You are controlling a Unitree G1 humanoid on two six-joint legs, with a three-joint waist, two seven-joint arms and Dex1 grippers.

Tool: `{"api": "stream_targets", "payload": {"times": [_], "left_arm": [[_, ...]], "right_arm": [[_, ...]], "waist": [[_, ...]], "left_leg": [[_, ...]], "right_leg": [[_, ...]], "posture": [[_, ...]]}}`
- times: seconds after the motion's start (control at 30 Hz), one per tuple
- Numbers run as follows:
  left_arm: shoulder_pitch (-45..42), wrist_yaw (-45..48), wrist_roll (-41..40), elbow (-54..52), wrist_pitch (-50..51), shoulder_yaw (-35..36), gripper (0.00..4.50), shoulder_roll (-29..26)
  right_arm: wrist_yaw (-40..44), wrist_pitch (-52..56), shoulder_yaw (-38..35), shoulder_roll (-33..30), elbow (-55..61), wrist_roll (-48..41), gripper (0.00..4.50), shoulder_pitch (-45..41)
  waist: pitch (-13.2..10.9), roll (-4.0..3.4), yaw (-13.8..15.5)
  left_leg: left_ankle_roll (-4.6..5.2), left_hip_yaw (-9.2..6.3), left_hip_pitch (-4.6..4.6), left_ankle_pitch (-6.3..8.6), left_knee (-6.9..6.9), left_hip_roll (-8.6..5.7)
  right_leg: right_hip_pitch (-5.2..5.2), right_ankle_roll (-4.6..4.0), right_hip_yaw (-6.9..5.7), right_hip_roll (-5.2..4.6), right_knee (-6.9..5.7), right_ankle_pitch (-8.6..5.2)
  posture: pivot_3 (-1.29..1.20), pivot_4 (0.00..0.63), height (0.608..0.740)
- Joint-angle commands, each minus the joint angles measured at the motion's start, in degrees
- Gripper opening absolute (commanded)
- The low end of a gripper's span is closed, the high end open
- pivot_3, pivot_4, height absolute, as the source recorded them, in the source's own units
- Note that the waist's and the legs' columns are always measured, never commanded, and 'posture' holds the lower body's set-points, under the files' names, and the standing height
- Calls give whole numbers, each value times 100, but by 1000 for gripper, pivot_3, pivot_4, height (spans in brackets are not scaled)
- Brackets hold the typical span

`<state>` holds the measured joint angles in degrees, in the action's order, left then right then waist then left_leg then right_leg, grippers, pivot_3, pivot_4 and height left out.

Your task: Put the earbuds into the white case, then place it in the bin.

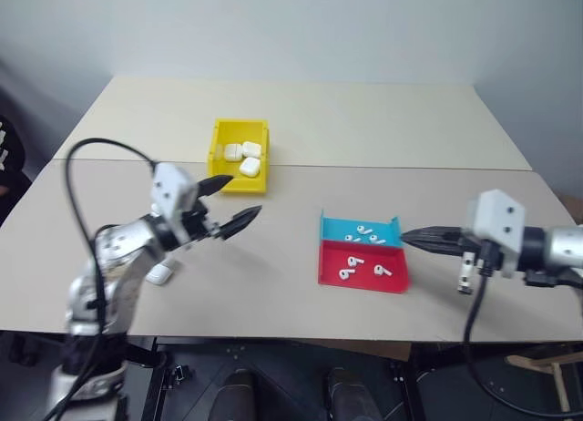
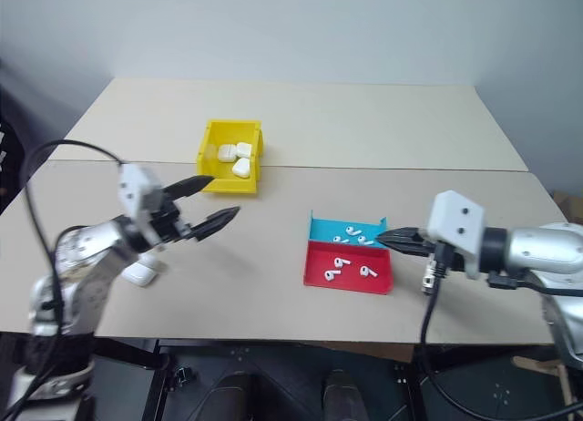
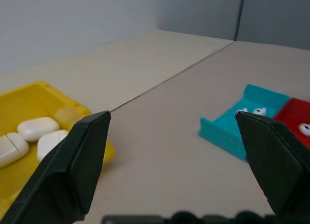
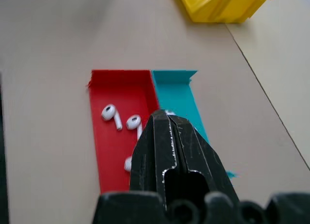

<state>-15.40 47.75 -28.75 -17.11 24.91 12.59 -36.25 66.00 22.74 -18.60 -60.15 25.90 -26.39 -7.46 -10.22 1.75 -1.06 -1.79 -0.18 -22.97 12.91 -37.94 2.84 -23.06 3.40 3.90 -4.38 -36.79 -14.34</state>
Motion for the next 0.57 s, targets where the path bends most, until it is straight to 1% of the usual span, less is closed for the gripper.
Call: {"api": "stream_targets", "payload": {"times": [0.03, 0.17, 0.27, 0.4, 0.57], "left_arm": [[423, 625, -536, -457, 31, 857, 4470, -649], [1163, 1357, -1251, -812, 397, 1879, 4470, -1435], [1602, 1600, -1332, -890, 444, 2336, 4470, -1726], [1854, 1661, -1396, -965, 435, 2606, 4470, -1847], [1965, 1630, -1503, -1037, 423, 2685, 4470, -1794]], "right_arm": [[537, -570, -589, -205, -326, -96, 0, 70], [956, -1025, -845, -430, -800, 72, 0, 188], [1136, -1206, -919, -470, -942, 46, 0, 260], [1260, -1285, -843, -462, -978, 14, 0, 293], [1203, -1350, -506, -477, -1154, 95, 0, -31]], "waist": [[-1, 2, 0], [-3, 7, -10], [-3, 5, 17], [-3, 6, 20], [-3, 6, 11]], "left_leg": [[0, 1, 4, 0, 0, 0], [0, 6, -13, 1, 1, 3], [0, 7, -12, 1, 1, 4], [0, 10, 3, 1, 1, 4], [-1, 11, -1, 1, 1, 4]], "right_leg": [[3, 0, 0, 0, 0, -2], [-10, 0, 0, -2, 6, -4], [-12, -1, 0, -2, 2, -5], [1, -3, 0, -3, 1, -7], [-4, -3, 1, -3, 2, -7]], "posture": [[0, 150, 740], [0, 150, 740], [0, 150, 740], [0, 150, 740], [0, 150, 740]]}}
